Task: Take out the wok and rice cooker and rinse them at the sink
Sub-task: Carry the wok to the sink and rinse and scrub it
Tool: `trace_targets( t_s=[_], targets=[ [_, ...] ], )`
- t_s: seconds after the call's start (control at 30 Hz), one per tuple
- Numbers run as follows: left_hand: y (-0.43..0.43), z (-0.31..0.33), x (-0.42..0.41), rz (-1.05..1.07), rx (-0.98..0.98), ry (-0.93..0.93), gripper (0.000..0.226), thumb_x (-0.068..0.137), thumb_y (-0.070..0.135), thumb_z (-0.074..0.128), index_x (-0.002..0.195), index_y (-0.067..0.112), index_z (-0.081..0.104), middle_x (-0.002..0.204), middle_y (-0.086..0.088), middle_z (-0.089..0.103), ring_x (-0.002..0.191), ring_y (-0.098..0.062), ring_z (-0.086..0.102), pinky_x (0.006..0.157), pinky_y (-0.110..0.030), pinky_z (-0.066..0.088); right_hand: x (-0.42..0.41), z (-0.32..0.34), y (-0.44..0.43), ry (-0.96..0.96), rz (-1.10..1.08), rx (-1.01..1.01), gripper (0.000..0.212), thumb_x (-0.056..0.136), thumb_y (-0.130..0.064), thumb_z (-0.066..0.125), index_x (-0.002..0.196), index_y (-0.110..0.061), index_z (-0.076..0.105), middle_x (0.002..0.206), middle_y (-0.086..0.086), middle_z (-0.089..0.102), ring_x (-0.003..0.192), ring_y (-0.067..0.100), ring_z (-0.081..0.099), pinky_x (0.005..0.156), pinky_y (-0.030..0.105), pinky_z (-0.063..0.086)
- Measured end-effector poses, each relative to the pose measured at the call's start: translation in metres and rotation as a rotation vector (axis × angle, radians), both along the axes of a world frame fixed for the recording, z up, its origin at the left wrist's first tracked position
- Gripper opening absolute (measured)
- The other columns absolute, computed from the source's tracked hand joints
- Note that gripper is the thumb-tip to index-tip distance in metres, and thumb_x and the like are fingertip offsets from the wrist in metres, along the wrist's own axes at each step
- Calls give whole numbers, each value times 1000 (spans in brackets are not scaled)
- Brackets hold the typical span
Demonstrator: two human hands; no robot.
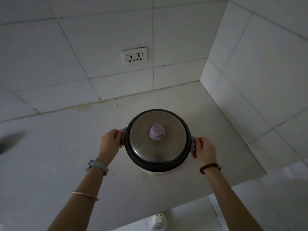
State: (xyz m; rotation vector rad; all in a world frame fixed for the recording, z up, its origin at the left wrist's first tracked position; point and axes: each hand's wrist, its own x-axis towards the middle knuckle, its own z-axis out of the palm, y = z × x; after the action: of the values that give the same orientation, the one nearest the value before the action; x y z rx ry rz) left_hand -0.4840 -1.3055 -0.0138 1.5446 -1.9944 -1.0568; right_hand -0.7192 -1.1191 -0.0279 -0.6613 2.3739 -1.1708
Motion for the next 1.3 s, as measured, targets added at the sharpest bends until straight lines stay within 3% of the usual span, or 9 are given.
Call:
trace_targets(
  t_s=[0.23,0.4,0.57,0.93,1.3],
  targets=[
    [5,24,29,147,-35,134,43,101,22,47,59,12,52,53,-4,55,42,-4,50,48,-11,37,7,32,-22,83,72,-114,28,100,-18,47,76,-6,55,55,4,55,39,6,52,36,14,38],
    [17,53,77,294,-92,242,42,101,19,47,59,12,51,53,-3,53,41,-1,50,46,-9,39,31,61,-56,137,225,-154,34,100,-21,47,73,-2,55,52,7,55,43,18,51,36,14,36],
    [34,76,148,440,-152,300,39,100,18,49,62,12,54,52,-2,54,40,0,49,45,-9,39,85,77,-94,150,402,-196,36,100,-25,46,73,-2,56,50,6,54,42,17,50,38,14,36],
    [123,94,351,824,-274,306,41,100,12,48,59,10,53,48,-3,51,38,0,49,45,-8,38,288,104,-126,112,820,-270,37,100,-25,47,69,-5,52,49,3,51,38,6,49,39,13,35],
    [266,84,579,1189,-348,310,38,98,15,53,65,-5,57,39,5,50,35,-3,43,42,-12,36,549,96,-82,-13,1199,-262,35,99,-23,48,74,0,55,55,8,56,37,3,50,39,12,38]
  ],
)
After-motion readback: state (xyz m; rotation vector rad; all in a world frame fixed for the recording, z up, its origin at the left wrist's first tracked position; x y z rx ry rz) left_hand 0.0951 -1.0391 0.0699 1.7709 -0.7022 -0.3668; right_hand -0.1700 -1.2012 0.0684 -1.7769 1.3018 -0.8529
